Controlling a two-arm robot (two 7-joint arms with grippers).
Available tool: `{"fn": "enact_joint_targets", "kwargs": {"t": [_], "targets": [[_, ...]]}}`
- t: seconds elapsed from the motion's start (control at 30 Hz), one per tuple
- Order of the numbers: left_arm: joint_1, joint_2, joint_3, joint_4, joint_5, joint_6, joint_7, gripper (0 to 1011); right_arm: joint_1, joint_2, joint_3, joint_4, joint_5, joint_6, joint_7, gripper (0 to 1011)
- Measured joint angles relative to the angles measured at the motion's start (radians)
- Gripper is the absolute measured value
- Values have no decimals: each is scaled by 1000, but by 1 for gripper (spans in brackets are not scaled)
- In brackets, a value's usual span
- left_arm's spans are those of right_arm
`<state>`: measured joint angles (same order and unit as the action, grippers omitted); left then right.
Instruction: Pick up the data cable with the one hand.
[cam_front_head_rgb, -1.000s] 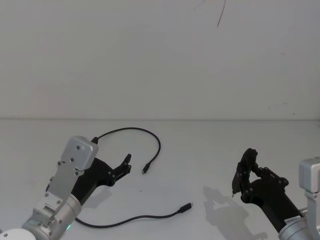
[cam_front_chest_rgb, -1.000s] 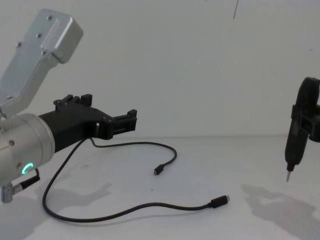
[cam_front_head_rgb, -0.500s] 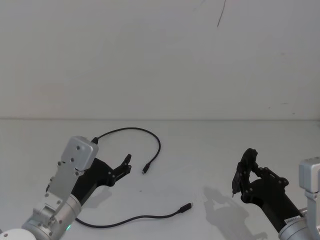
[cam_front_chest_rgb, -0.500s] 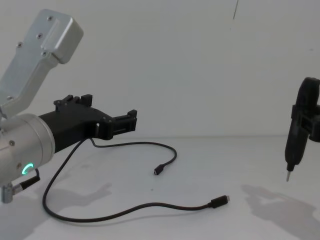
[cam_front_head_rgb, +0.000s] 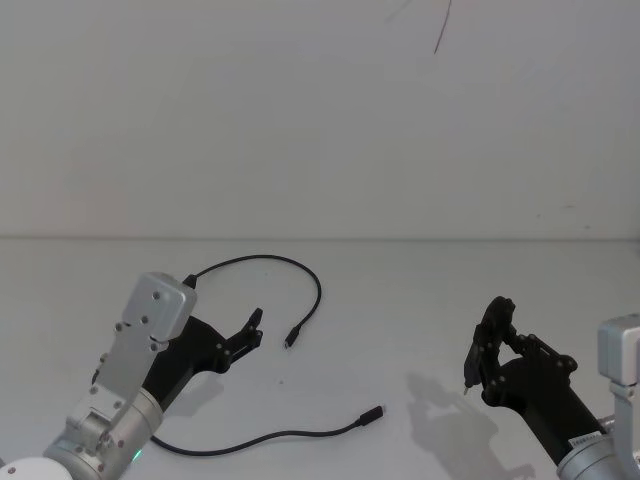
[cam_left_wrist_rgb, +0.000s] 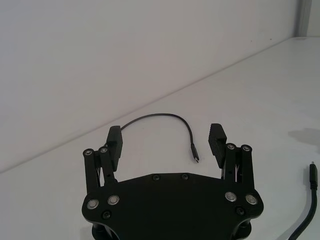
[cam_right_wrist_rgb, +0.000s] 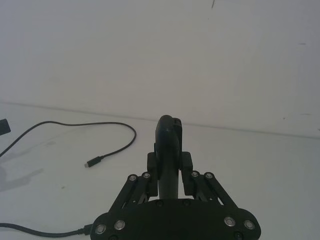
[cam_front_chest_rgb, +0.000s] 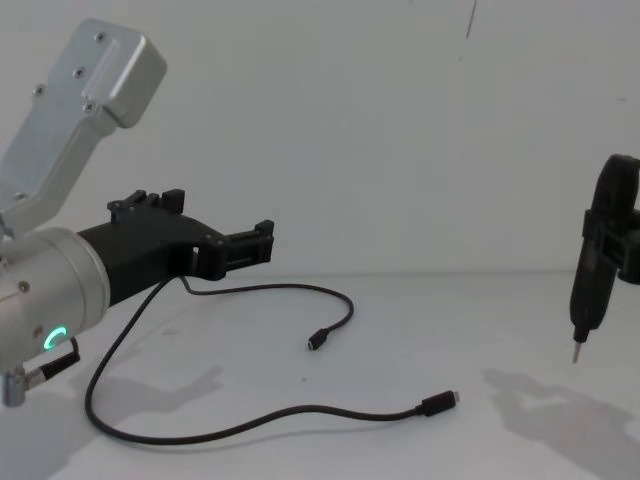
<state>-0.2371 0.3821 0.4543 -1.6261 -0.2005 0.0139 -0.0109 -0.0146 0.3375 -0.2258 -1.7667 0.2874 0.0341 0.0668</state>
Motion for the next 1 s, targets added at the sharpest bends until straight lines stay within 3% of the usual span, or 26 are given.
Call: {"fn": "enact_joint_targets", "kwargs": {"t": [0.67,1.0], "targets": [[-3,1,2,0,5,0,-2,1001,0,0,0,0,0,0,0,269],[-29,37,18,-10,28,11,-63,1001,0,0,0,0,0,0,0,269]]}}
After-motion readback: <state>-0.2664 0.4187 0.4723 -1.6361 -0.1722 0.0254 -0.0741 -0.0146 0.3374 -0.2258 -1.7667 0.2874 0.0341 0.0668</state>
